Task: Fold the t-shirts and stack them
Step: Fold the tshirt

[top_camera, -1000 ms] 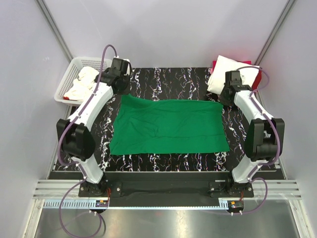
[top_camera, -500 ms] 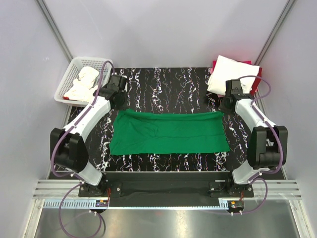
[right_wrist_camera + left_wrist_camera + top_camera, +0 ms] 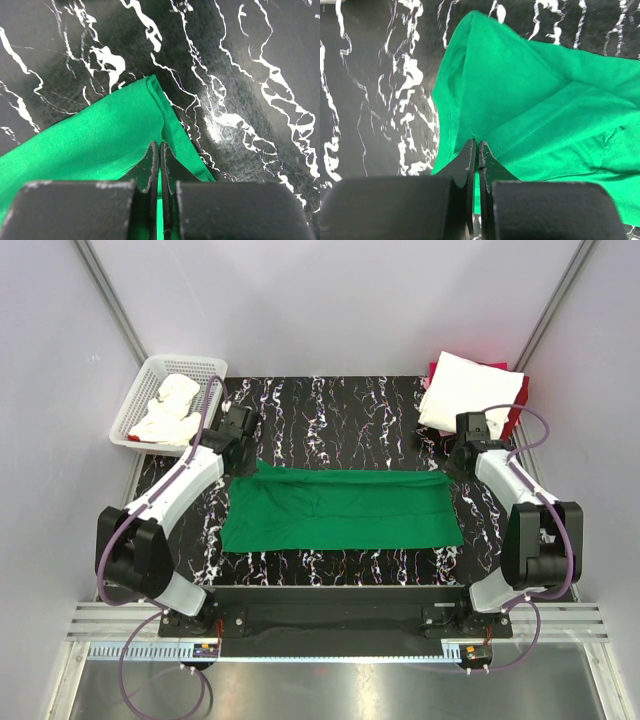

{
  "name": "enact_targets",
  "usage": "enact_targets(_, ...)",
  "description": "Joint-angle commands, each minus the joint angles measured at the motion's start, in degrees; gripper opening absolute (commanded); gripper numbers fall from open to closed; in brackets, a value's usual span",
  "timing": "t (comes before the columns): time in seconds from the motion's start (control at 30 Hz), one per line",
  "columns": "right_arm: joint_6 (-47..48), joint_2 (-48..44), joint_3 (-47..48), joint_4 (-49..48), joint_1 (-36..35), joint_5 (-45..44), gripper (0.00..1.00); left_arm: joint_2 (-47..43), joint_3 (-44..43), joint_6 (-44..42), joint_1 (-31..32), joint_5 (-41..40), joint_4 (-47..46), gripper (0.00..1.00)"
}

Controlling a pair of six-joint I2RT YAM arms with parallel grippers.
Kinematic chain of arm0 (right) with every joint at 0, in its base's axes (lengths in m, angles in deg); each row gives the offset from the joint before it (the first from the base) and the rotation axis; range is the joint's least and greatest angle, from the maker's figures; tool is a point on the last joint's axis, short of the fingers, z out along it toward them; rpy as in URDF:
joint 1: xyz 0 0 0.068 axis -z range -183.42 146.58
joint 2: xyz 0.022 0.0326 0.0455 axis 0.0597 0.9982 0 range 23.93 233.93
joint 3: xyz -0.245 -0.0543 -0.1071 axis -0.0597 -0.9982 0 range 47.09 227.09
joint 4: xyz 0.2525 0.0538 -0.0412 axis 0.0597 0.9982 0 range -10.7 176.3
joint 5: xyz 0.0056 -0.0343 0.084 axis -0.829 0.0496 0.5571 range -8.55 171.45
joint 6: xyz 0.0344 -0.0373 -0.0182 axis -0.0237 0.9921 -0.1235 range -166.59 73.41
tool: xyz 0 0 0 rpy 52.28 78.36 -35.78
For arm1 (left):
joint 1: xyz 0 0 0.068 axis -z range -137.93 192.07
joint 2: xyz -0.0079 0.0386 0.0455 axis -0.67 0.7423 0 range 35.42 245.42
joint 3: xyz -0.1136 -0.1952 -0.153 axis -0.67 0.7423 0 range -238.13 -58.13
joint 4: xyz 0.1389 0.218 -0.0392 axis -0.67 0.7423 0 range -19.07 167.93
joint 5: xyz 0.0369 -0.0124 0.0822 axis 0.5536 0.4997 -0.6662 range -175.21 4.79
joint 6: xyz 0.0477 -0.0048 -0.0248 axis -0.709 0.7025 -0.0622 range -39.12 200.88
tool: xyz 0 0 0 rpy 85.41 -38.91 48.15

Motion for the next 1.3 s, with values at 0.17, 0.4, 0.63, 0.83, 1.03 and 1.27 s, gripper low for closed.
enact_targets(0.17, -2.5, -0.8, -2.6, -1.6, 0.5, -3.2, 0.00, -5.7, 8.1, 10.7, 0.8, 0.5, 3.0, 0.01)
enact_targets(0.4, -3.9, -3.0, -5.8, -2.0, 0.8, -4.4, 0.94, -10.4, 12.3, 13.5, 0.7, 4.1, 5.3, 0.49)
enact_targets(0.63, -3.6, -3.5, -3.5, -2.3, 0.7, -0.5, 0.97, -13.8, 12.3, 13.8, 0.7, 5.3, 2.4, 0.54)
enact_targets(0.83, 1.4, -1.9, -3.0, -8.2, 0.5, 15.9, 0.84, -8.2, 15.1, 17.0, 0.7, 6.8, -4.8, 0.45)
enact_targets(1.03, 2.5, 7.3, 0.4, -6.7, -0.3, 22.9, 0.79, 0.8, 15.2, 18.6, 0.7, 7.2, -9.3, 0.41)
enact_targets(1.27, 1.3, 12.8, -0.8, -8.0, -1.4, 34.5, 0.74, 10.3, 12.8, 18.0, 0.7, 6.6, -11.1, 0.38)
